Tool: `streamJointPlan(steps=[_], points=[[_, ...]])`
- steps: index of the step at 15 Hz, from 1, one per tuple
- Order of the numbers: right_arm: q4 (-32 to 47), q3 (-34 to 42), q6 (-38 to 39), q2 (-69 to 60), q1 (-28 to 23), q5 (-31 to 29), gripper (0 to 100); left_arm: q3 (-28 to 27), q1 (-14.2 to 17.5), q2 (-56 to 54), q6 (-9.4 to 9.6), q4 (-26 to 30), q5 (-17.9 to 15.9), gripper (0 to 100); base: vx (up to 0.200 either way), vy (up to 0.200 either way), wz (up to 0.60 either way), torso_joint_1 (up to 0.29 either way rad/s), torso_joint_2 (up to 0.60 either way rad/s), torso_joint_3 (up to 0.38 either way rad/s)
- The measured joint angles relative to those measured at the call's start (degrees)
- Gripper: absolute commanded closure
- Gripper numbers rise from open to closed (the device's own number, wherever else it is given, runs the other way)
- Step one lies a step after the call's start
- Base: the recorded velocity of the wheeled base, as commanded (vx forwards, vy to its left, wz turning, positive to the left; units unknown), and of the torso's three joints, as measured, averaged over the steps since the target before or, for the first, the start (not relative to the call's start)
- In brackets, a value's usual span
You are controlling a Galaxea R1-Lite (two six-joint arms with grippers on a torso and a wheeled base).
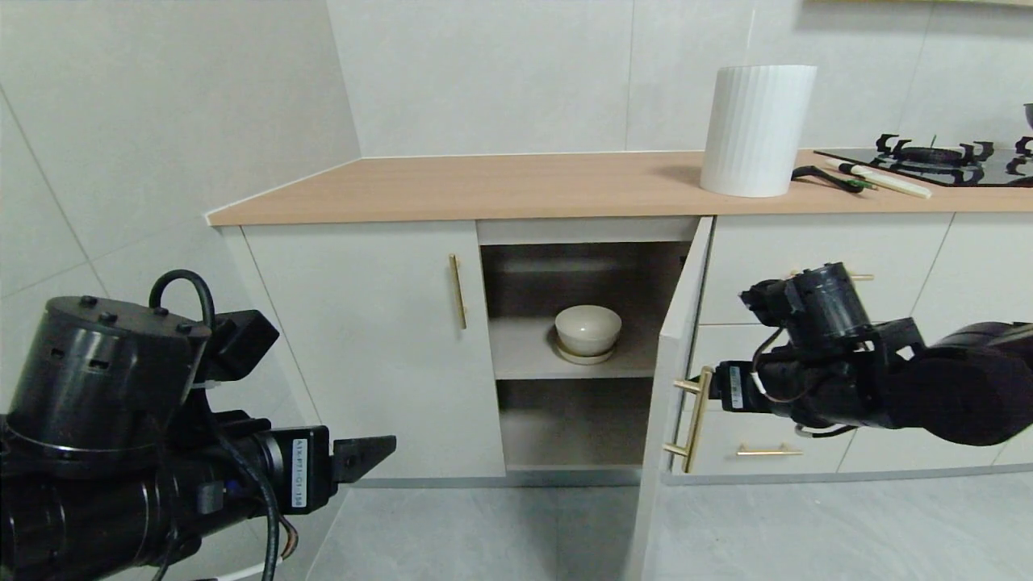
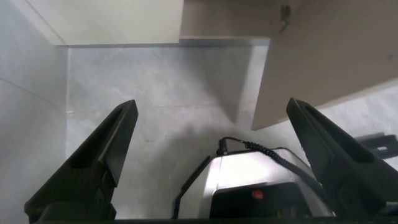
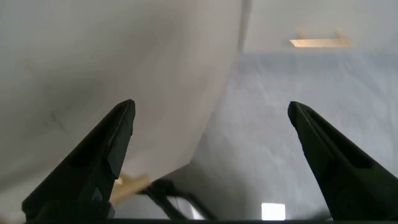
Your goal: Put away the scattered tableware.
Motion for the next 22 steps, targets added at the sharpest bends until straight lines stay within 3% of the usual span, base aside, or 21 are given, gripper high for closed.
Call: streamJointPlan(steps=[4,12,20,22], points=[[-0.52,-6.81,-1.01,7.23,0.68,3.54,0,-0.2,-0.01,-1.12,0.18,-0.21,0.95,0,0.0,0.0,0.0,0.0,0.0,0.0],[-12.98,-7.61,1.43,15.41,0.44,5.69,0,-0.35,0.0,-1.12,0.27,-0.29,1.78,0,0.0,0.0,0.0,0.0,0.0,0.0],[-17.21,-9.0,6.73,19.25,1.1,5.5,0,0.06,0.05,-0.79,0.98,-0.24,1.67,0,0.2,0.0,0.0,0.001,0.0,0.004],[-17.1,-10.18,9.91,19.49,1.18,5.64,0,0.02,0.0,-0.55,0.98,-0.24,1.67,0,0.0,0.0,0.0,0.0,0.0,0.0]])
